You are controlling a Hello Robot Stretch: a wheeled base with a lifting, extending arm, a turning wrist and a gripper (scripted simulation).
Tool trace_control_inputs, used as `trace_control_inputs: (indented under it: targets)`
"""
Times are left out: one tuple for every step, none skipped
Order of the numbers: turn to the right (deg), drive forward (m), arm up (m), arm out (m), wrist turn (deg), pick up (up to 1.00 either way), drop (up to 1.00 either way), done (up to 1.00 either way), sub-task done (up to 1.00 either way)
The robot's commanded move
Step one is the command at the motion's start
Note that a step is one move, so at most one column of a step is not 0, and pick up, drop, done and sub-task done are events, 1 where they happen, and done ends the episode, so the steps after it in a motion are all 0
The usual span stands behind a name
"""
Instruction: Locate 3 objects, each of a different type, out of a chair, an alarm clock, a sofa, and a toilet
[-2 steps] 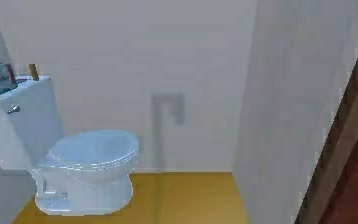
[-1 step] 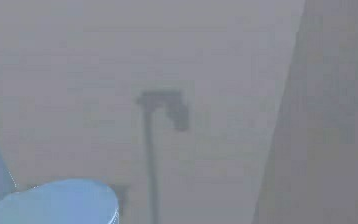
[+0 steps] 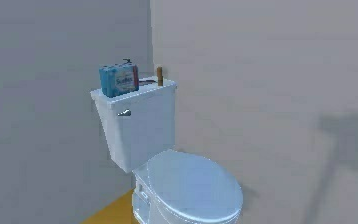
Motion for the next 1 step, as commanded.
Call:
trace_control_inputs:
  targets:
    - [0.0, 0.0, 0.0, 0.0, 0.0, 0.0, 0.0, 1.0, 0.0]
